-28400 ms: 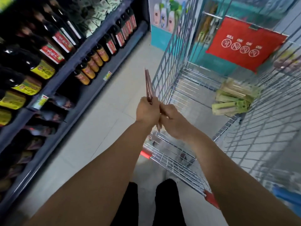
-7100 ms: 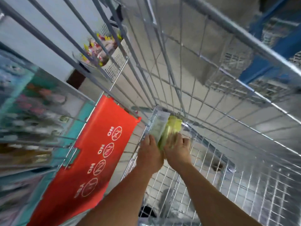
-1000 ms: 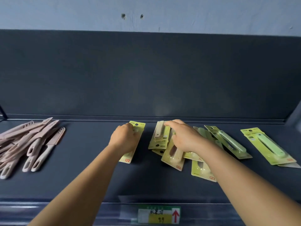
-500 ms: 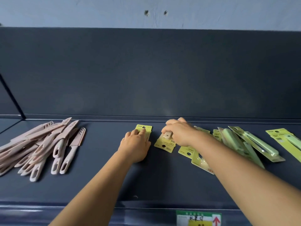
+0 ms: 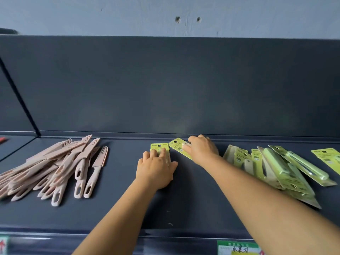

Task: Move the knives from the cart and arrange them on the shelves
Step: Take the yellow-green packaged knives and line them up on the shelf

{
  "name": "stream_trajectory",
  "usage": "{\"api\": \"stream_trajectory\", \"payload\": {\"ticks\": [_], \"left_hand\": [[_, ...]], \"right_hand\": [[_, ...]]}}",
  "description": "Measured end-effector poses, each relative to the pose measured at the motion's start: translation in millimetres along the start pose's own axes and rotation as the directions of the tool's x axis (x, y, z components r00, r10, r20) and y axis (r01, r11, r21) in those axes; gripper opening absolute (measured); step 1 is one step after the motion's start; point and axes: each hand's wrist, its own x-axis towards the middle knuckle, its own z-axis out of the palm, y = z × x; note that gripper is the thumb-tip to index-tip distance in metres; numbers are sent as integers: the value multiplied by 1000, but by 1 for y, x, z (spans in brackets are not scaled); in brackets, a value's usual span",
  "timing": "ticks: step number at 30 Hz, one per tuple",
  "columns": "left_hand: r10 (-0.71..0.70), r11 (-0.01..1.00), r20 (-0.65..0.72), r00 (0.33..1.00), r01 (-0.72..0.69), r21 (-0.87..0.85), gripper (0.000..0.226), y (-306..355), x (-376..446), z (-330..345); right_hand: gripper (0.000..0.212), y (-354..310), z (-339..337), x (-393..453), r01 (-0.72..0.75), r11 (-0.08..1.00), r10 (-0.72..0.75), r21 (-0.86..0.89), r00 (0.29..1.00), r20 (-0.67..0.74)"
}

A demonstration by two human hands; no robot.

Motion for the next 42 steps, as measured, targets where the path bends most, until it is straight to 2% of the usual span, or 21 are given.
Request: {"api": "stream_trajectory", "payload": {"ticks": [2, 5, 8, 11, 15, 21, 34, 37, 40, 42], "left_hand": [[18, 999, 28, 999, -16, -41, 61, -2, -2, -1], [33, 996, 73, 997, -27, -87, 61, -5, -1, -1], [100, 993, 101, 990, -93, -70, 59, 0, 2, 0], [153, 988, 98, 983, -150, -43, 59, 13, 8, 4], [150, 987, 89, 985, -144, -68, 60, 22, 13, 9], [205, 978, 101, 973, -200, -65, 54, 21, 20, 17], [184, 983, 117, 976, -179, -52, 52, 35, 40, 20], [173, 985, 124, 977, -169, -40, 54, 38, 37, 17], [223, 975, 36, 974, -222, -25, 57, 49, 27, 11], [320, 946, -26, 947, -321, -49, 58, 68, 18, 9]], "right_hand": [[37, -7, -5, -7, -15, 999, 12, 46, 998, 61], [46, -2, -18, -25, 51, 991, -80, 121, 966, 248], [53, 6, -27, -45, 145, 988, -156, 58, 928, 338], [53, 7, -23, -58, 102, 995, -97, -2, 954, 284], [62, 9, -12, -62, -6, 997, 20, -71, 979, 201], [58, 14, -7, -63, 122, 988, -101, -93, 972, 211], [58, 19, -5, -44, 108, 990, -85, -92, 972, 221], [59, 23, -10, -48, 106, 993, -94, -43, 972, 218], [56, 34, -22, -56, 74, 997, -74, 9, 988, 136], [51, 50, -32, -62, 28, 999, -26, -37, 999, 48]]}}
